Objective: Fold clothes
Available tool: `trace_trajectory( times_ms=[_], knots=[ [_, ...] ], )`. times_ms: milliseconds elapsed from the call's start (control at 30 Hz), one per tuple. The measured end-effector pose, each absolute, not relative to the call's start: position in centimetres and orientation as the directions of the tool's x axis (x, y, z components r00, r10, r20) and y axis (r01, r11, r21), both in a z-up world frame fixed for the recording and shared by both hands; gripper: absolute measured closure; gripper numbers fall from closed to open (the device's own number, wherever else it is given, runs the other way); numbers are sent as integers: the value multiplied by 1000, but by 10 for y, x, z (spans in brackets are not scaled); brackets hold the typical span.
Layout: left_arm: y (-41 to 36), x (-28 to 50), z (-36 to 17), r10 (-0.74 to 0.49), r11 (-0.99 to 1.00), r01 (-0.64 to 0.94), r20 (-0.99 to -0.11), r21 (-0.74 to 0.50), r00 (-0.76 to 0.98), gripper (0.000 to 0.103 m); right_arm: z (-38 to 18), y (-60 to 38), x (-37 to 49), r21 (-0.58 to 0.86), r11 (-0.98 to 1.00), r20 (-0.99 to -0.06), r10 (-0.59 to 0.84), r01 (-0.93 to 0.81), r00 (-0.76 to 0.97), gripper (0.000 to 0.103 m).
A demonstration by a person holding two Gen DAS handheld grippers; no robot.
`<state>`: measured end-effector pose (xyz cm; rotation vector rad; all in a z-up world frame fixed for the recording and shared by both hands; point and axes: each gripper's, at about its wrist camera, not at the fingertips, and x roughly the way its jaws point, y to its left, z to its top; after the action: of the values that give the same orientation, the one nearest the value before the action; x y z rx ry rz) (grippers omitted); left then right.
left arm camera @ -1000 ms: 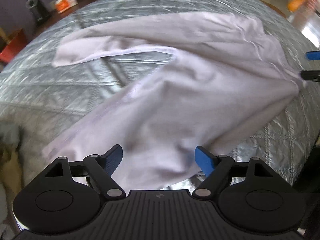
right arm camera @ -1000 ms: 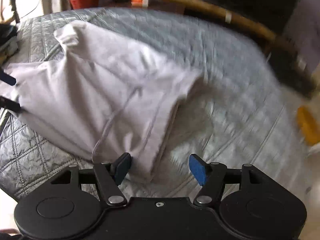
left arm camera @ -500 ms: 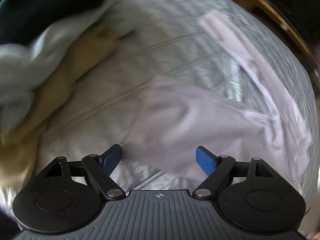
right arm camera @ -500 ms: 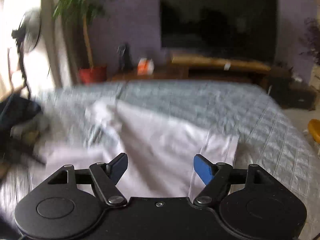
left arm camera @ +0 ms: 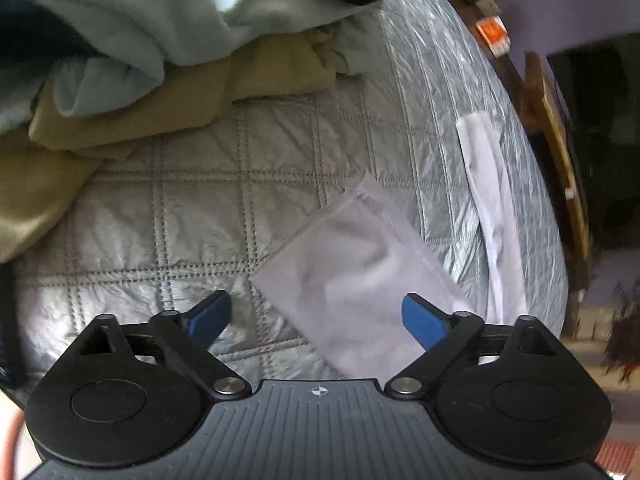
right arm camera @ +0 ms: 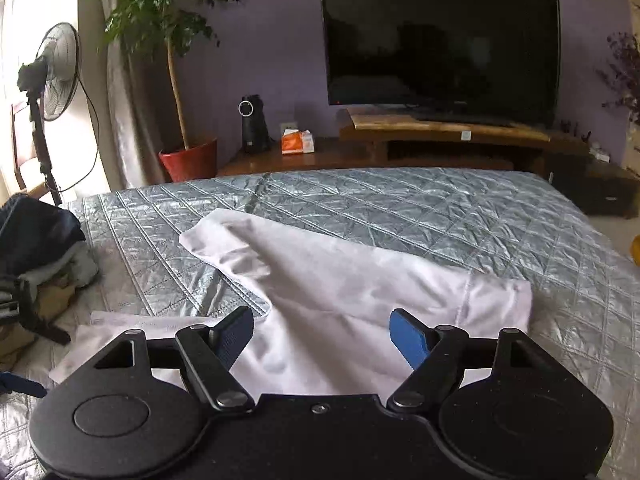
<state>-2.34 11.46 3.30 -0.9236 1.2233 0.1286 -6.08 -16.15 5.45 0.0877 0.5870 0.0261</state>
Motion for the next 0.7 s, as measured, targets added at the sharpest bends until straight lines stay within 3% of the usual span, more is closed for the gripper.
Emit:
trace_trajectory(
  times_ms=[33,100,133,167,300,533,600,700],
  knots=[
    [115,-24,31,-388,628,-555,-838,-546,385,8,54,-160,-61,98,995,-546,53,1,836,29],
    [115,-25,27,-406,595,-572,-825,-564,393,30,54,-162,-62,117,993,-542,50,17,839,28],
    [115,-25,25,-414,578,-581,-819,-573,397,50,54,-163,-62,127,992,-540,48,25,840,28],
    [115,-26,23,-423,560,-589,-813,-582,401,57,54,-166,-62,137,990,-539,46,33,841,28],
    [115,-28,15,-456,489,-620,-786,-614,418,61,52,-176,-62,181,981,-531,41,66,846,27],
    [123,-36,24,-315,512,-648,-826,-563,468,66,47,-178,-57,209,977,-526,71,48,847,27],
    [123,-35,25,-307,528,-645,-833,-552,461,71,46,-177,-56,212,976,-529,76,44,845,27],
    [122,-34,25,-297,550,-653,-852,-521,431,99,44,-181,-57,234,970,-523,73,60,849,27]
  ],
)
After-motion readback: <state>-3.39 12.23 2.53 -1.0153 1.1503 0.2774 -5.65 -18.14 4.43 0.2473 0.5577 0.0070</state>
